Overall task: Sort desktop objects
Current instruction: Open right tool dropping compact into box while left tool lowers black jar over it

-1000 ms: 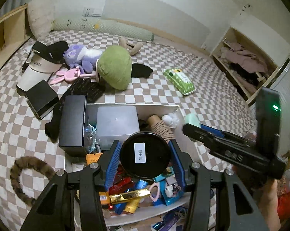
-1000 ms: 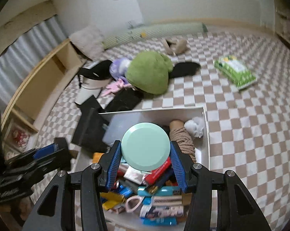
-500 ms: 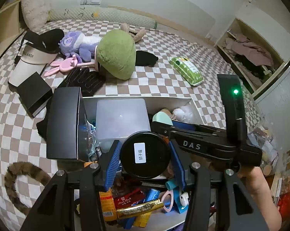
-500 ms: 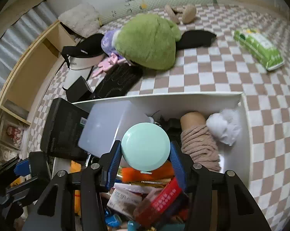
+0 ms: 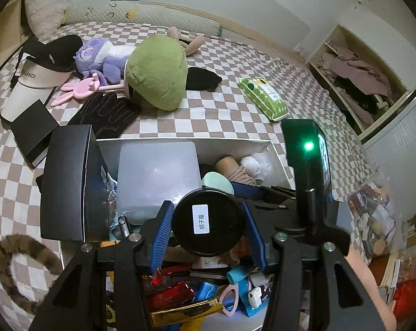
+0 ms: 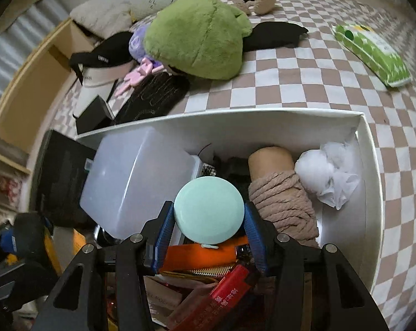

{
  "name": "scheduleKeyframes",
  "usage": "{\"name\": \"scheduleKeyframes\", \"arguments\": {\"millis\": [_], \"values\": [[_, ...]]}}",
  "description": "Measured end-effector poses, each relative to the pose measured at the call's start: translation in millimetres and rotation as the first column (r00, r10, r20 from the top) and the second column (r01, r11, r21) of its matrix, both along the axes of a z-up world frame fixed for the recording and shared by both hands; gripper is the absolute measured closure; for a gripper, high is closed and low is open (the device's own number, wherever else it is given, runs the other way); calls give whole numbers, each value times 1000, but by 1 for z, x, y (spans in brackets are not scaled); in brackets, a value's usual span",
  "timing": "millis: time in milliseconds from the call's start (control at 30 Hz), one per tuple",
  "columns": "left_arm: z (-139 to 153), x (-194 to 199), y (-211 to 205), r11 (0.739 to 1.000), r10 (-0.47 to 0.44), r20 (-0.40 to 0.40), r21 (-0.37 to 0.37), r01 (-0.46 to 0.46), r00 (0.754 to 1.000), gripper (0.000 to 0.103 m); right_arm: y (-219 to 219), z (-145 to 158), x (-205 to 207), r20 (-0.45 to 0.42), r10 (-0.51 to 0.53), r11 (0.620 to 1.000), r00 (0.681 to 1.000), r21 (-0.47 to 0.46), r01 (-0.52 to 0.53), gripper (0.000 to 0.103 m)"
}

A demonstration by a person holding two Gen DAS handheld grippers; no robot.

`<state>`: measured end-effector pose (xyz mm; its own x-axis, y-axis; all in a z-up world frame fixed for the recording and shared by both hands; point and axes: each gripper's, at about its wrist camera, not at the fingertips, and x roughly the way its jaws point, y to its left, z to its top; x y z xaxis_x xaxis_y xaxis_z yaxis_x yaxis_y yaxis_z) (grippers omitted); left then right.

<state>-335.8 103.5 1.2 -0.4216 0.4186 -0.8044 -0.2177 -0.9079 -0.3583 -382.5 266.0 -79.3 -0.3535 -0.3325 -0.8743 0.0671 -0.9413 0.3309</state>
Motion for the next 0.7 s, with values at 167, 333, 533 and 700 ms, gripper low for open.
{"name": "scheduleKeyframes", "arguments": {"millis": [167,333,533,700], "values": [[0,2,-2,1000,14,5,5,-14,1000,53,0,2,2,-8,5,1000,1000,12,-5,52],[-1,1,-7,999,38,15,11,-38,999,53,1,3,3,-15,10,1000,1000,24,-9,46],[-4,0,-2,999,44,24,18,-45,999,53,3,18,10,-68,33,997,997,74,-28,45],[-5,-2,12,999,35,25,15,-36,999,53,20,26,20,-78,39,994,996,107,-30,45]]}}
